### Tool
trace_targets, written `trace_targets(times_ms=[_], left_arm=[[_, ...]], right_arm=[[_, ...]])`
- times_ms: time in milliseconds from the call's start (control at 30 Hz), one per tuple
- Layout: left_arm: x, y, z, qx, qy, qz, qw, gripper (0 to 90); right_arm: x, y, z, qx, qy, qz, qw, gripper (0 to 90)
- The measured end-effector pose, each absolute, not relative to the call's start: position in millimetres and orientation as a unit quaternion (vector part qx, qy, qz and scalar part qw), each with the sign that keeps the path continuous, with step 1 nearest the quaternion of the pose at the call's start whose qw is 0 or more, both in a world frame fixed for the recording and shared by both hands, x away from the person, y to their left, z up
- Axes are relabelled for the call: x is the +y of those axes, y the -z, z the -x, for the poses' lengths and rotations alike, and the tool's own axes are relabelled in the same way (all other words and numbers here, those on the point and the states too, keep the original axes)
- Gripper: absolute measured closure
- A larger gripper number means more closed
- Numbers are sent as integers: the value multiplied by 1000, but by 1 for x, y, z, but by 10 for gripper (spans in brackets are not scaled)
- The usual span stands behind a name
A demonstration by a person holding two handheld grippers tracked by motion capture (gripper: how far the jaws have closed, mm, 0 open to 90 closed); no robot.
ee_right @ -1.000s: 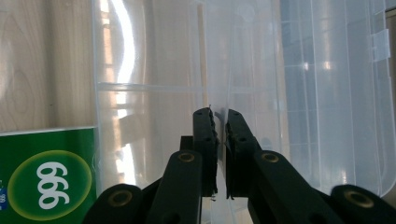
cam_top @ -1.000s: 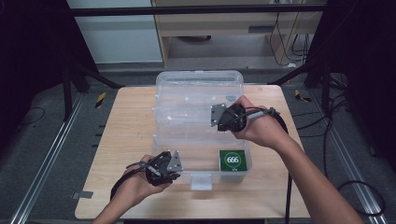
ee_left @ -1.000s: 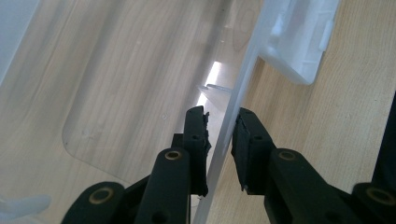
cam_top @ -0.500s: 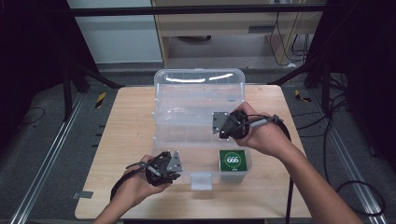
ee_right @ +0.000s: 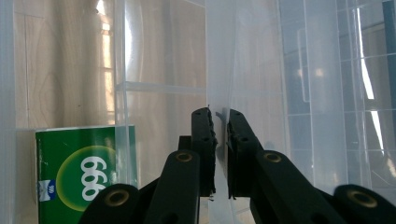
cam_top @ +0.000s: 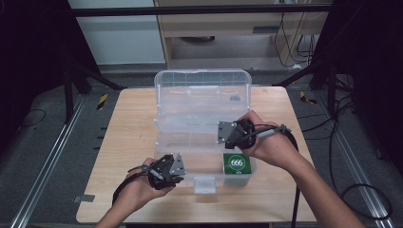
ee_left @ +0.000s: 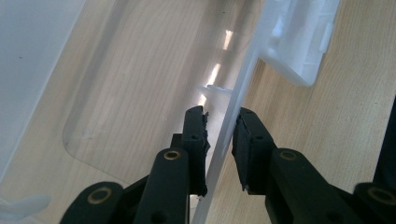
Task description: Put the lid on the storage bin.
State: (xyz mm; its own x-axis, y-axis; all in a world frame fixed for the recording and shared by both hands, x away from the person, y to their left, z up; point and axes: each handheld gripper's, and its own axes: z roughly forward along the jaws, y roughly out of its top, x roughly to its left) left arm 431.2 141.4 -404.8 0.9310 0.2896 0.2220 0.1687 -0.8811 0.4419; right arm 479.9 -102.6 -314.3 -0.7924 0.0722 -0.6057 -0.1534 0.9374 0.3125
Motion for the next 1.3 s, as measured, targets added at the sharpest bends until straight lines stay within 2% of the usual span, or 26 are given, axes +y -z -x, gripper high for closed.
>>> trace_targets(times_ms=[1300], left_arm=[[142,406,-428,123,-152,-956,220,735]], right_arm=[[-111,327,-453,927,-194,27,319,822]])
